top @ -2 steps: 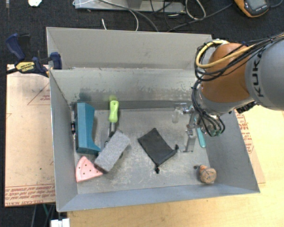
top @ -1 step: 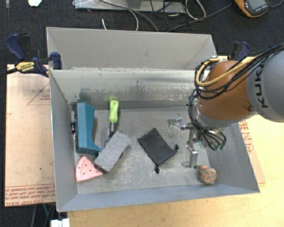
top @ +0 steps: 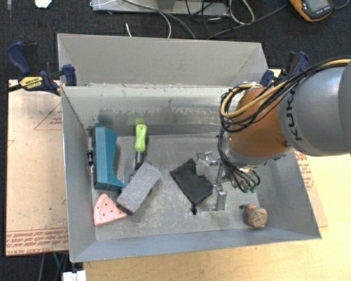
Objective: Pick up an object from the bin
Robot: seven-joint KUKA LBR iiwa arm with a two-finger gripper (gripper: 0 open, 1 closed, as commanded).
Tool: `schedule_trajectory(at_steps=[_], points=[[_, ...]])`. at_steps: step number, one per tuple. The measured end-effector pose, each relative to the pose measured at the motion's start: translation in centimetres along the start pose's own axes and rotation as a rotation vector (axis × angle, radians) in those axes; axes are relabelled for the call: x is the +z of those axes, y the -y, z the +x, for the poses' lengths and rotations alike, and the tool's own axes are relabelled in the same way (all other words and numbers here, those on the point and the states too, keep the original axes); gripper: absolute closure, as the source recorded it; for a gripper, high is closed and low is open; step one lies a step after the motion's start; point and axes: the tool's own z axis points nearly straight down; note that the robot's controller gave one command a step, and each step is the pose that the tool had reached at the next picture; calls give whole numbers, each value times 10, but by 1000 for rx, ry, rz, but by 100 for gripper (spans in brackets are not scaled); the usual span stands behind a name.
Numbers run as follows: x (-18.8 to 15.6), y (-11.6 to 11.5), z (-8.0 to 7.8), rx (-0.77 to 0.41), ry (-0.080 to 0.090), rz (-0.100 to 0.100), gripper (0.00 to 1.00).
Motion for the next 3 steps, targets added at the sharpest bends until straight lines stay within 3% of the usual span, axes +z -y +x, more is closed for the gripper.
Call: schedule_trajectory(at_steps=[1, 2, 3], points=[[17, -4, -5, -47, -3, 1, 0], [10, -10, -10, -155, -5, -3, 100], [10, -10, -10, -156, -5, -2, 100]])
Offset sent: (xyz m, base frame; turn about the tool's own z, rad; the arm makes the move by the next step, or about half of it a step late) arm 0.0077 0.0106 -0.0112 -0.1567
